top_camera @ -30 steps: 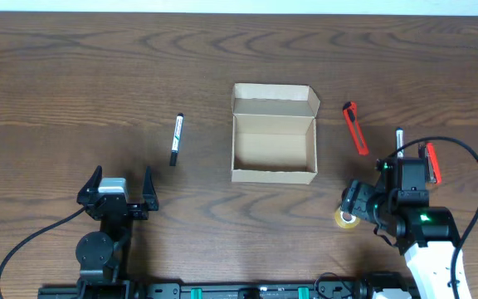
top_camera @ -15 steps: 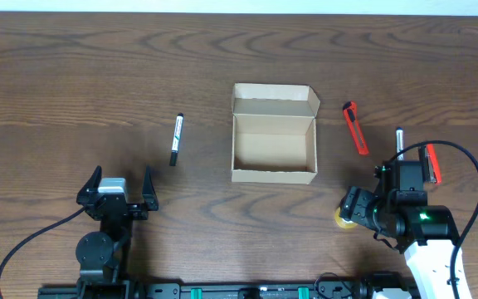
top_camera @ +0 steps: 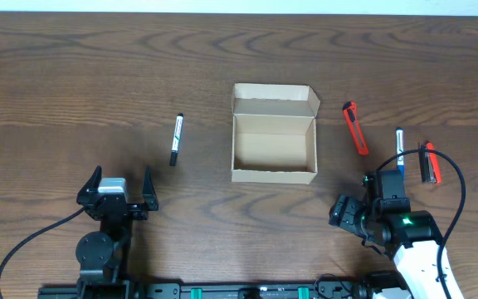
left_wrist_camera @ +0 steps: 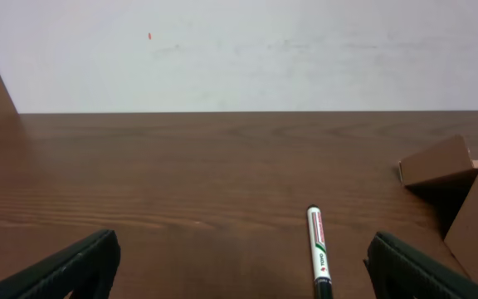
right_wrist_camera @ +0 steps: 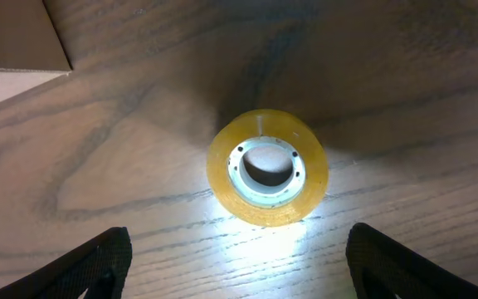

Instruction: Pack container

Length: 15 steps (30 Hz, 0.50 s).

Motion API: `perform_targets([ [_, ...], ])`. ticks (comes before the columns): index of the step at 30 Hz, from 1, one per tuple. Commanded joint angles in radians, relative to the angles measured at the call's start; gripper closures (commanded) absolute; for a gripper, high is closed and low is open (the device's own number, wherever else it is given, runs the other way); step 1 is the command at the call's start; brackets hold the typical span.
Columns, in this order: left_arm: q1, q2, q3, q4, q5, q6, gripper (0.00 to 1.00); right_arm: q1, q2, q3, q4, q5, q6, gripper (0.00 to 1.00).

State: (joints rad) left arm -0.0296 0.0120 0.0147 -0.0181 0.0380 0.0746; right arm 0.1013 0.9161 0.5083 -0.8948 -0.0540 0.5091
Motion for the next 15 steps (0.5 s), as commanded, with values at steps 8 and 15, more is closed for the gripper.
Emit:
perform_targets([
  [8,0.004,-0.007,-0.010,-0.059,-0.048,-0.008,0.05,0.012,0.026,-0.016,0.064,-0.068,0.023,0.18],
  [15,0.004,-0.007,-0.010,-0.059,-0.047,-0.008,0.05,0.023,0.114,-0.016,0.116,-0.131,0.010,0.21],
])
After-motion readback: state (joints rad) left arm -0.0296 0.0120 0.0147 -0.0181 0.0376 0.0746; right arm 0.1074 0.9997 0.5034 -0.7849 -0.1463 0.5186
